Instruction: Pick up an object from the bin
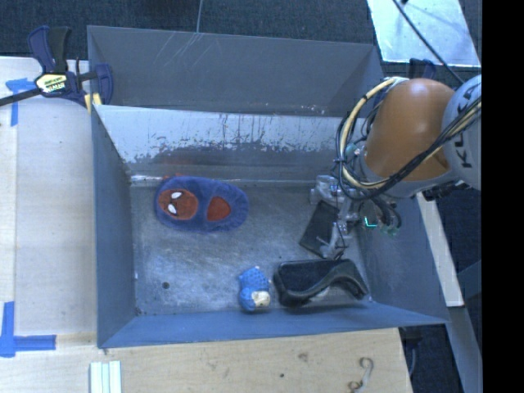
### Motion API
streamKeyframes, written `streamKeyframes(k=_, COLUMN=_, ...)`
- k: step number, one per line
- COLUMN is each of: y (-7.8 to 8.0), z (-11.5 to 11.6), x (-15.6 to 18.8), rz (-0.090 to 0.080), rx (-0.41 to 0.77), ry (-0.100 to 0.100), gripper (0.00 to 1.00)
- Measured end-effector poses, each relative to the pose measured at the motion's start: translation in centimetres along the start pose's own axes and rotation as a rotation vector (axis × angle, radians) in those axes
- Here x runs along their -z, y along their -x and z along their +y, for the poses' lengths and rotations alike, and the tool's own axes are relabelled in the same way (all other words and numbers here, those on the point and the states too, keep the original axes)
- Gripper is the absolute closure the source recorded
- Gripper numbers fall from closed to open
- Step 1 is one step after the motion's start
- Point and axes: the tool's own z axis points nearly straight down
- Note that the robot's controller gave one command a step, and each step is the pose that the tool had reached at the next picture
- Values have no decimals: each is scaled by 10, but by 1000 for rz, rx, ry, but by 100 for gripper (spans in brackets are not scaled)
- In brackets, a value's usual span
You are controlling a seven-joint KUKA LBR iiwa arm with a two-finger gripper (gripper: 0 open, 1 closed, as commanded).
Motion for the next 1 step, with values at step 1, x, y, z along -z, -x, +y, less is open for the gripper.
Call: streamKeyframes(k=1, y=-11, z=-78, x=-67, rz=2, rx=595, ry=1, gripper=0)
